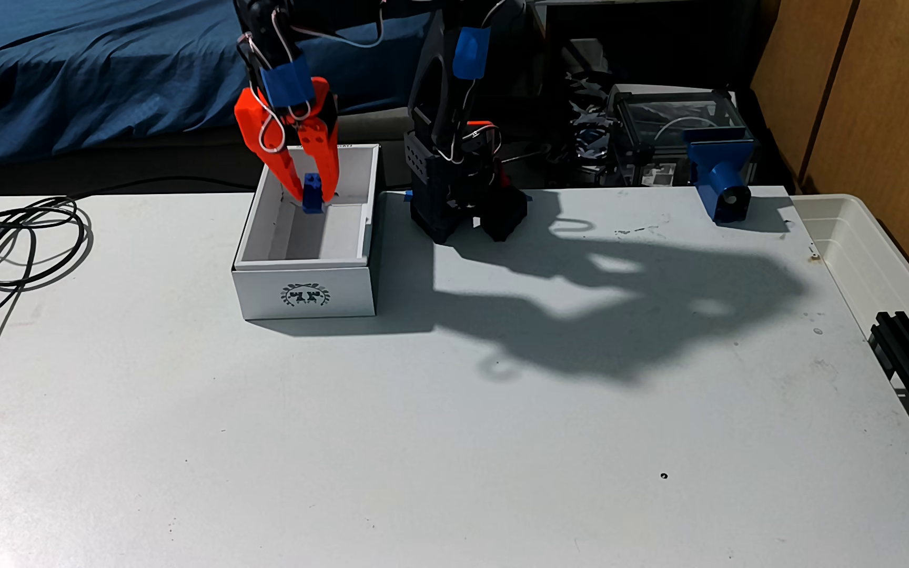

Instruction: Grab the blue brick and place in box

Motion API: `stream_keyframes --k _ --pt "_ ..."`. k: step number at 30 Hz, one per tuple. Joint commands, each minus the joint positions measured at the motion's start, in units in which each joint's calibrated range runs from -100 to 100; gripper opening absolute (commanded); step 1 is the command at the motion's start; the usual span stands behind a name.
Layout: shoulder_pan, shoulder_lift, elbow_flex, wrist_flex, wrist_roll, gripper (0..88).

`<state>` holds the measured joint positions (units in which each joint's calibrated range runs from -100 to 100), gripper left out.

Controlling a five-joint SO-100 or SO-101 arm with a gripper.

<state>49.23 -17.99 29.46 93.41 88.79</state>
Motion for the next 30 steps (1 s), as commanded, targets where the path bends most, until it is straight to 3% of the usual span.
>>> stream_keyframes --k 1,10,19,25,30 --pt "0.5 -2.9 4.5 -4.9 0.5 1.1" --pt "2.3 -3.9 11.0 -12.7 2.3 1.9" --pt "3.2 -4.0 10.3 -13.1 2.6 29.7" --pt "5.1 -4.0 6.0 -11.2 3.0 31.5" --pt "6.9 -3.9 -2.8 -2.3 2.4 31.5"
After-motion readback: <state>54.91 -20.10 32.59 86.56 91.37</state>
